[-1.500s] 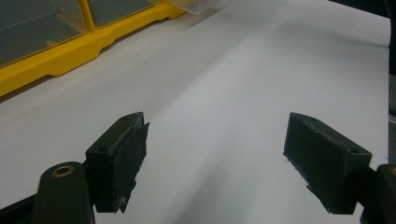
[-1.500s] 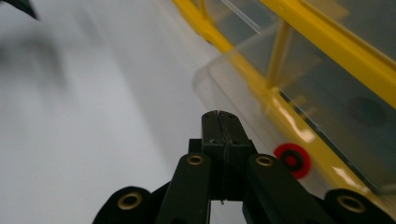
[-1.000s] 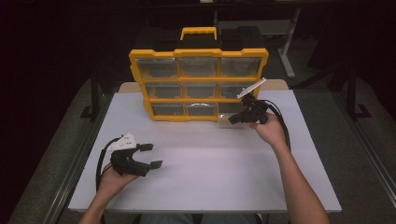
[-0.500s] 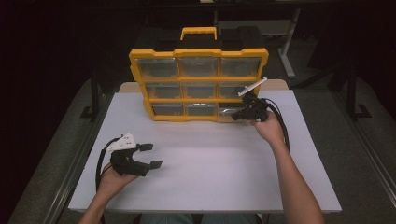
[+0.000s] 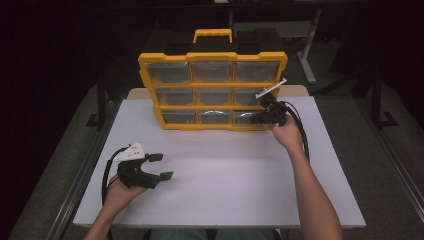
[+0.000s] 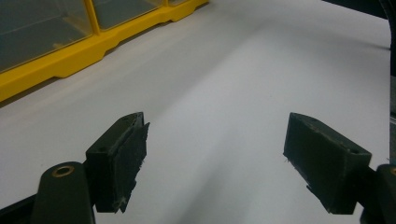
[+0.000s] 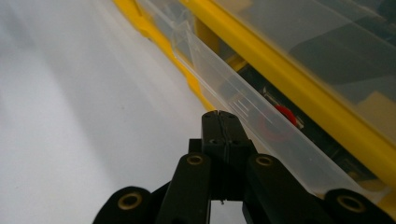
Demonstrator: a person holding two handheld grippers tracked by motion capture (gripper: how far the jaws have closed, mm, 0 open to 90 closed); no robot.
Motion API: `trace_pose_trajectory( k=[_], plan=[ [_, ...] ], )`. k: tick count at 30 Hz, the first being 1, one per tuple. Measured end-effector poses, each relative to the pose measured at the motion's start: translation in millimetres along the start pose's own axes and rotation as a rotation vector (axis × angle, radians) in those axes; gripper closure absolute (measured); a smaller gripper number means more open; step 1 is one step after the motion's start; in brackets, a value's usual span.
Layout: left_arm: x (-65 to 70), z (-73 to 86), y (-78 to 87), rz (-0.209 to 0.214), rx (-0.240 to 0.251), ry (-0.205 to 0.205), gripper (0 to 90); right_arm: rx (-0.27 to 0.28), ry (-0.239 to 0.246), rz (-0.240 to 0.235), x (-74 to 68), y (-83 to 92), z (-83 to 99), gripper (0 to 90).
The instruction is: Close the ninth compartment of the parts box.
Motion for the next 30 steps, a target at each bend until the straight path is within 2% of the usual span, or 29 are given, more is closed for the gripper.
trace_pose_trajectory(
  k=[4, 5, 9, 17, 21, 25, 30],
  plan=[
    [-0.1, 0.1, 0.4, -0.002, -0.002, 0.001, 21.0, 0.013, 0.004, 0.025, 2.5, -1.1, -2.3, 88.9],
    [-0.1, 0.0, 0.4, -0.002, -0.001, 0.002, 21.0, 0.01, -0.009, 0.03, 1.5, -1.1, -2.6, 88.9],
    [-1.1, -0.2, 0.4, -0.006, 0.004, -0.003, 21.0, 0.028, 0.006, 0.064, 4.4, -1.2, -4.7, 88.9],
    [-1.0, -0.4, 0.7, -0.008, 0.006, -0.001, 21.1, 0.045, 0.004, 0.084, 5.6, -0.8, -5.8, 89.0],
    [-1.0, -0.6, 0.9, -0.008, 0.01, 0.0, 21.1, 0.056, -0.011, 0.077, 5.7, -0.9, -5.2, 88.7],
    [-1.2, 0.5, 1.7, -0.012, 0.0, 0.006, 21.1, 0.067, -0.027, 0.052, 1.8, 0.3, -3.6, 82.6],
    [-1.7, 2.1, 2.5, -0.016, -0.005, 0.004, 21.1, 0.084, -0.019, 0.015, -6.1, 4.9, 0.6, 75.6]
  ],
)
Point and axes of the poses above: each handheld gripper's, and its own axes: y roughly backward along the jaws, z roughly out of its underside, x roughly to its right, the point moved 9 cm from there along -y, roughly forward along the jaws, and after that the axes turned 10 degrees about -y, right-handed, at the moved point
